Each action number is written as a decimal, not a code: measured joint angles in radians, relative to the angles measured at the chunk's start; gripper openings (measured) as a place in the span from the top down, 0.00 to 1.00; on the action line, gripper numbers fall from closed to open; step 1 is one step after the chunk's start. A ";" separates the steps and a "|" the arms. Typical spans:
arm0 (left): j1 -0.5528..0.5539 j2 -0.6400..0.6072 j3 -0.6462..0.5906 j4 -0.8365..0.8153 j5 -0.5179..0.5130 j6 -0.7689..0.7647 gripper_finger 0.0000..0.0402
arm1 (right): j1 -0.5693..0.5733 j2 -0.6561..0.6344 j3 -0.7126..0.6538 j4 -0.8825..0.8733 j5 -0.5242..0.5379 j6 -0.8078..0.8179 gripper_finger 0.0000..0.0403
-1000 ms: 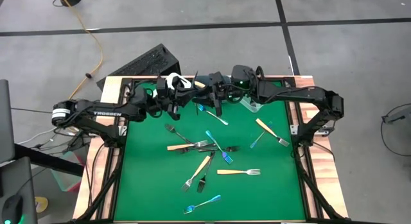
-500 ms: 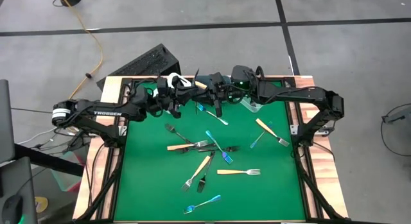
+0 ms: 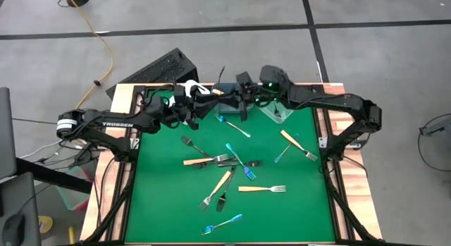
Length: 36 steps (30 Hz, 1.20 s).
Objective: Sort silverware by color (type)
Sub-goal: Put the black fork into the transparent bin
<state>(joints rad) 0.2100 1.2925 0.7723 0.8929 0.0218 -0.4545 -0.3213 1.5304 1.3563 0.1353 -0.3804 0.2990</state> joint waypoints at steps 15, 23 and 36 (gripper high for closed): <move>0.000 0.001 -0.002 -0.147 0.003 -0.023 0.60 | -0.207 -0.162 0.003 -0.322 0.045 -0.067 0.96; 0.000 0.001 -0.002 -0.273 -0.001 -0.089 0.60 | -0.278 -0.174 0.003 -0.594 0.107 -0.170 0.96; 0.001 0.001 -0.002 -0.351 -0.072 -0.148 0.60 | -0.326 -0.155 0.002 -0.924 0.336 -0.282 0.96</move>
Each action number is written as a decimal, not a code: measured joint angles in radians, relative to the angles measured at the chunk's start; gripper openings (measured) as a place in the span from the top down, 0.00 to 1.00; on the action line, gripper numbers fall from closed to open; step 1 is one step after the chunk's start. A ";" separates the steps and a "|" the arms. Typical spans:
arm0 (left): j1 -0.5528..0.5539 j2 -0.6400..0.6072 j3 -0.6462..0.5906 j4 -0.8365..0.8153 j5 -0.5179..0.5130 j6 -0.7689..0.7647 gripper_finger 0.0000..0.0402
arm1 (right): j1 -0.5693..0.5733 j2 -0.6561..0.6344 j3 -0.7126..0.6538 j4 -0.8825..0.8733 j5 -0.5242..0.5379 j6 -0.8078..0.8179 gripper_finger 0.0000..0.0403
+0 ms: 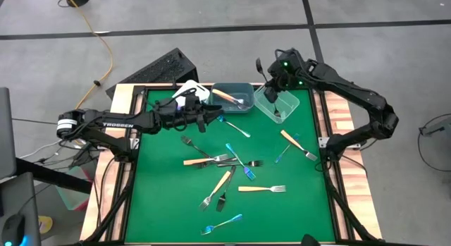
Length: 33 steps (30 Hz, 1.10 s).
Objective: Sort silverware by color (type)
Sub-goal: Put the black fork into the transparent bin
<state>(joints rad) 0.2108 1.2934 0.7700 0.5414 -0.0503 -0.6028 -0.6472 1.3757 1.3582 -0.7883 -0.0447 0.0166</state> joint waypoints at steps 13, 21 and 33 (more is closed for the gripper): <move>0.000 0.000 0.000 -0.071 -0.022 -0.049 0.60 | -0.045 0.091 -0.001 -0.053 0.028 -0.044 0.96; 0.000 0.000 0.000 -0.088 -0.057 -0.065 0.60 | -0.117 0.092 -0.001 -0.074 0.025 -0.059 0.96; 0.000 0.000 0.000 -0.106 -0.108 -0.088 0.60 | -0.124 0.091 -0.154 0.012 0.017 -0.070 0.96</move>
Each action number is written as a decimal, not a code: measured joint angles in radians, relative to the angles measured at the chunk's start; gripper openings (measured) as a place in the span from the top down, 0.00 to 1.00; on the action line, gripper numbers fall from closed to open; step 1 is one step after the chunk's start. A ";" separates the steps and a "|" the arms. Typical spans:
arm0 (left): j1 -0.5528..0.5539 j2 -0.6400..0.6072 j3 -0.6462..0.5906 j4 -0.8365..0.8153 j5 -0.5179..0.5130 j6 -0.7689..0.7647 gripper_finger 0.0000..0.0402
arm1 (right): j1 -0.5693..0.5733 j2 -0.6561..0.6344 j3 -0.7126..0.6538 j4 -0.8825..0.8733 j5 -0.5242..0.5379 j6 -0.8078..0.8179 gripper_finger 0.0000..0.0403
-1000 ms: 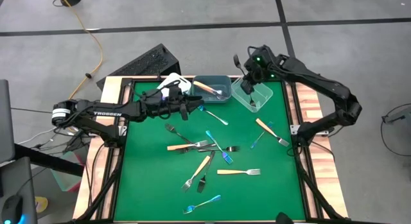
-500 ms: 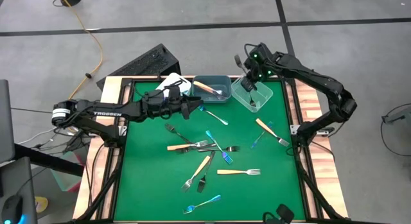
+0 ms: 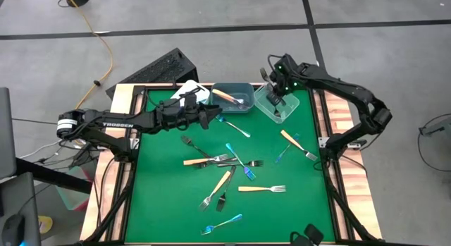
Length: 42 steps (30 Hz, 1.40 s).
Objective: Sort silverware by color (type)
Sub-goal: Put the black fork into the transparent bin
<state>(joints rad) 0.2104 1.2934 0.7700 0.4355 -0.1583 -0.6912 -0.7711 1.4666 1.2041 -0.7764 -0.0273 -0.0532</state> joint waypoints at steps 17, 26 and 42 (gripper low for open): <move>-0.013 0.000 0.000 -0.001 -0.055 -0.032 0.60 | -0.012 0.000 -0.028 0.087 -0.102 0.000 0.96; -0.019 0.000 0.000 -0.001 -0.115 -0.039 0.60 | -0.024 -0.001 -0.089 0.070 -0.079 0.020 0.95; -0.020 0.000 0.000 -0.001 -0.160 -0.044 0.60 | -0.097 -0.001 -0.232 0.284 -0.095 0.064 0.95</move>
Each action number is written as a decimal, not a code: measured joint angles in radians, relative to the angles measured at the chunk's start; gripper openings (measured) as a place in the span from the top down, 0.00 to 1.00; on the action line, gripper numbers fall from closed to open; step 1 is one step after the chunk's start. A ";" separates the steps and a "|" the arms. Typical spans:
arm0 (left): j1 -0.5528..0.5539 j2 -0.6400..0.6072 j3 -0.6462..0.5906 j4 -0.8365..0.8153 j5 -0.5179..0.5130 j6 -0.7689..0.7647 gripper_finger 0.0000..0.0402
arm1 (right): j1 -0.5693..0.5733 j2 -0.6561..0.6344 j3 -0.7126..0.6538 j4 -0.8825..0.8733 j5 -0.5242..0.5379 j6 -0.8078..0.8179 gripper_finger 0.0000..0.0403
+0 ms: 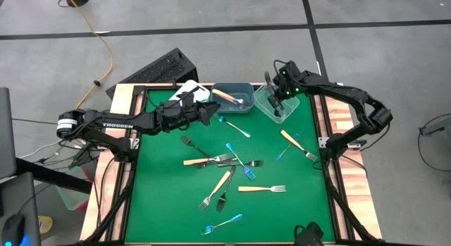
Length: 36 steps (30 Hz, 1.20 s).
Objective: Sort silverware by color (type)
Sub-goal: Put the black fork into the transparent bin
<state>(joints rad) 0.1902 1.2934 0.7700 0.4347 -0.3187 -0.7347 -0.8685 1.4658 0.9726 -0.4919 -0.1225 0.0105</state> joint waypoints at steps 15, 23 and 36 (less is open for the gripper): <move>-0.001 0.000 0.000 0.000 0.008 -0.002 0.60 | -0.003 0.000 0.000 0.037 -0.008 0.027 0.95; -0.001 0.000 0.000 -0.006 0.019 0.007 0.60 | -0.014 0.000 0.000 0.040 0.006 0.017 0.95; -0.001 0.000 0.000 -0.017 0.019 0.007 0.60 | -0.016 0.088 0.000 0.004 0.044 0.005 0.95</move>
<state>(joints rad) 0.1890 1.2938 0.7700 0.4181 -0.2993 -0.7273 -0.8841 1.5538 0.9722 -0.4881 -0.0782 0.0159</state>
